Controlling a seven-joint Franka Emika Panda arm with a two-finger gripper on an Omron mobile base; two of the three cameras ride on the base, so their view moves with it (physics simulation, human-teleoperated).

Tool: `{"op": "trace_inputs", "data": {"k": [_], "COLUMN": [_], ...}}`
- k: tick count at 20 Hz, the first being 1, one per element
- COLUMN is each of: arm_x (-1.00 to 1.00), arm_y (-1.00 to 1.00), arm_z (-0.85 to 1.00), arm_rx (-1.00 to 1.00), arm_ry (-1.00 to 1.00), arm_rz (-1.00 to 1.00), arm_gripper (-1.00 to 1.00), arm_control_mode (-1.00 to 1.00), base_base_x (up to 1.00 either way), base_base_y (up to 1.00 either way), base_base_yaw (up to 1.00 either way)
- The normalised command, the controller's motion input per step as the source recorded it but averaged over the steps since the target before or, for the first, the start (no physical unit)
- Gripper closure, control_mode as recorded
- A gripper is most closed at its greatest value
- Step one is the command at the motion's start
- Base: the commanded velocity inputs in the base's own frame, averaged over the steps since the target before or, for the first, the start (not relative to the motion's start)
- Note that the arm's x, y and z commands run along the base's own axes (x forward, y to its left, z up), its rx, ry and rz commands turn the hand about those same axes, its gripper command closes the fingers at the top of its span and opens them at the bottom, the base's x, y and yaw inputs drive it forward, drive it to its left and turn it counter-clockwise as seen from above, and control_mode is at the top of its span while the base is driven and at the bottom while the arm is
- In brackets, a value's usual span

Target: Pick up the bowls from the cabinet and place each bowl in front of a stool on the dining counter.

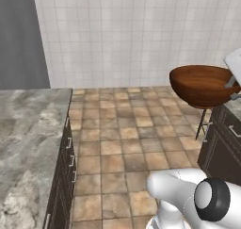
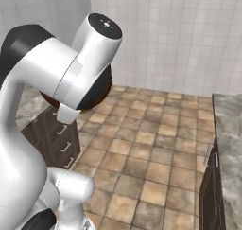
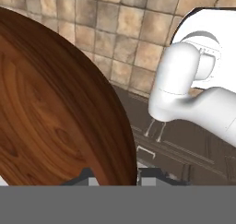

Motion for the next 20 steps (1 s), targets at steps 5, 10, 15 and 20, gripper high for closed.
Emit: {"op": "trace_inputs", "data": {"k": [5,10,15,20], "arm_x": [0.0,0.0,0.0,0.0], "arm_y": [0.0,0.0,0.0,0.0], "arm_z": [0.0,0.0,0.0,0.0], "arm_rx": [0.0,0.0,0.0,0.0], "arm_ry": [0.0,0.0,0.0,0.0], "arm_rz": [0.0,0.0,0.0,0.0], "arm_gripper": [1.0,1.0,1.0,1.0], "arm_control_mode": [1.0,1.0,1.0,1.0], "base_base_x": [1.0,1.0,1.0,1.0], "base_base_y": [0.11,0.12,0.16,0.17], "base_base_yaw": [0.0,0.0,0.0,0.0]}}
